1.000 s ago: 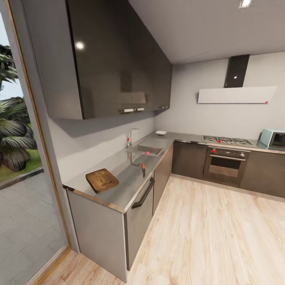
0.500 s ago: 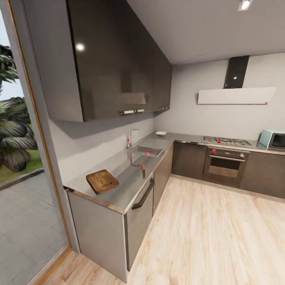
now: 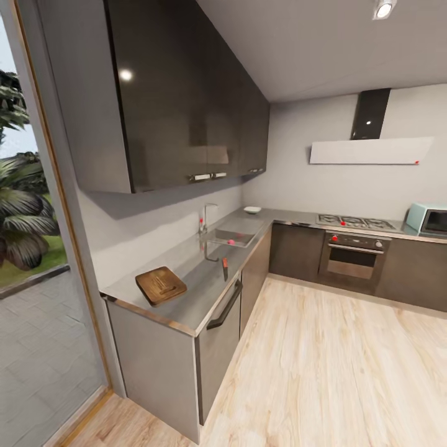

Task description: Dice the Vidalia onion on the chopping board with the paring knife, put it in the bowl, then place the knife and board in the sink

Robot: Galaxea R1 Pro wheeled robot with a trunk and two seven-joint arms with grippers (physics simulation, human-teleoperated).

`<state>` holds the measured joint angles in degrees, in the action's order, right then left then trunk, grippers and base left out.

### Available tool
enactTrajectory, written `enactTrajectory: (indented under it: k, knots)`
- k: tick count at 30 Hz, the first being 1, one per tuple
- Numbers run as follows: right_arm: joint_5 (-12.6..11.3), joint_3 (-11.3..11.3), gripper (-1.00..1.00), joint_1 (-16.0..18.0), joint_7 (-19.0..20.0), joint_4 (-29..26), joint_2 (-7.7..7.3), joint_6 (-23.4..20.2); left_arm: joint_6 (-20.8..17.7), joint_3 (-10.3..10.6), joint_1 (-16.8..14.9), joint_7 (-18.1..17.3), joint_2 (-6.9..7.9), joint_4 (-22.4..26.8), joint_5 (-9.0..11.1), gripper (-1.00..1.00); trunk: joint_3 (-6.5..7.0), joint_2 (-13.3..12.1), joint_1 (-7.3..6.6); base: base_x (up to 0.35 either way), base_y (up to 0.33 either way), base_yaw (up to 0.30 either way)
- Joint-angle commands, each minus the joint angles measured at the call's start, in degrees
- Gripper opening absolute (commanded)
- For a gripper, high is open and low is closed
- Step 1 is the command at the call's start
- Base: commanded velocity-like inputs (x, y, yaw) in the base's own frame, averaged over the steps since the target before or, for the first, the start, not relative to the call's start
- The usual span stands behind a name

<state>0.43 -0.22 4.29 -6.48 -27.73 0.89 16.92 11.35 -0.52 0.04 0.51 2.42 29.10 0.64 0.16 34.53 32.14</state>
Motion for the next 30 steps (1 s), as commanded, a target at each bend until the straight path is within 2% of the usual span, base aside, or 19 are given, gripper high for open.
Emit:
enactTrajectory:
  k: [1,3,4,5,6,7,8,9,11,17,18,20,23,24,26,30]
  knots:
    - [0.10,-0.06,1.00,0.01,-0.48,-0.44,-0.10,-0.12,0.15,-0.01,0.02,0.04,-0.02,-0.01,0.06,1.00,0.00,0.02,0.01,0.000,0.000,0.000]
    - [0.17,-0.09,1.00,0.01,-1.37,-2.02,-0.38,-1.55,0.16,0.00,0.03,0.05,-0.03,-0.01,0.06,1.00,0.00,0.02,0.01,0.000,0.000,0.000]
    - [0.26,-0.12,1.00,0.01,-4.14,-9.75,-0.83,-8.85,0.16,0.00,0.01,0.03,-0.04,-0.01,0.06,1.00,0.00,0.02,0.01,0.000,0.000,0.000]
    - [0.29,-0.12,1.00,0.01,-5.19,-14.08,-0.92,-13.57,0.17,0.00,0.01,0.02,-0.04,-0.01,0.06,1.00,0.00,0.02,0.01,0.000,0.000,0.000]
    - [0.37,-0.13,1.00,0.17,-6.18,-20.80,-0.99,-21.22,0.17,0.00,0.01,0.02,-0.04,-0.01,0.06,1.00,0.00,0.02,0.01,0.000,0.000,0.000]
    - [0.40,-0.13,1.00,0.44,-6.59,-25.10,-0.98,-25.89,0.17,0.00,0.01,0.02,-0.04,-0.01,0.06,1.00,0.00,0.02,0.01,0.000,0.000,0.000]
    - [0.43,-0.09,1.00,2.02,-7.09,-31.99,-0.96,-32.64,0.17,0.00,0.00,-0.02,-0.04,-0.01,0.06,1.00,0.00,0.02,0.01,0.000,0.000,0.000]
    - [0.43,-0.08,1.00,2.62,-7.19,-33.20,-0.95,-33.88,0.17,0.00,0.01,-0.03,-0.04,-0.03,0.06,1.00,0.00,0.02,0.01,0.000,0.000,0.000]
    - [0.64,-0.06,1.00,6.00,-7.51,-36.09,-0.85,-38.17,0.17,0.00,0.01,-0.04,-0.04,-0.03,0.06,1.00,0.00,0.02,0.01,0.000,0.000,0.000]
    - [1.38,0.00,1.00,14.03,-7.71,-37.79,-0.57,-46.95,0.17,0.00,0.04,-0.22,0.03,-0.05,0.06,1.00,0.00,0.02,0.01,0.000,0.000,0.000]
    - [1.46,0.09,1.00,17.92,-7.80,-37.94,0.08,-50.01,0.17,0.00,0.04,-0.24,0.04,-0.08,0.06,1.00,0.00,0.02,0.01,0.000,0.079,0.000]
    - [1.48,0.11,1.00,20.85,-8.14,-37.98,1.31,-51.90,0.17,0.00,0.02,-0.26,0.04,-0.08,0.06,1.00,0.00,0.02,0.01,0.000,0.154,0.000]
    - [1.49,0.16,1.00,23.44,-9.21,-38.00,2.70,-53.74,0.17,0.00,0.00,-0.30,0.04,-0.04,0.06,1.00,0.00,0.02,0.01,0.000,0.220,0.000]
    - [1.50,0.21,1.00,25.38,-10.83,-38.01,4.19,-55.06,0.17,0.00,0.03,-0.32,0.04,-0.02,0.06,1.00,0.00,0.02,0.01,0.000,0.263,0.000]
    - [1.64,0.68,1.00,26.89,-12.70,-38.01,6.35,-55.72,0.14,0.00,0.03,-0.33,0.04,-0.01,0.06,1.00,0.00,0.02,0.01,0.018,0.273,0.000]
    - [1.74,2.10,1.00,27.55,-13.83,-38.01,8.19,-55.95,0.12,0.00,0.03,-0.33,0.04,-0.01,0.06,1.00,0.00,0.02,0.01,0.067,0.277,0.000]
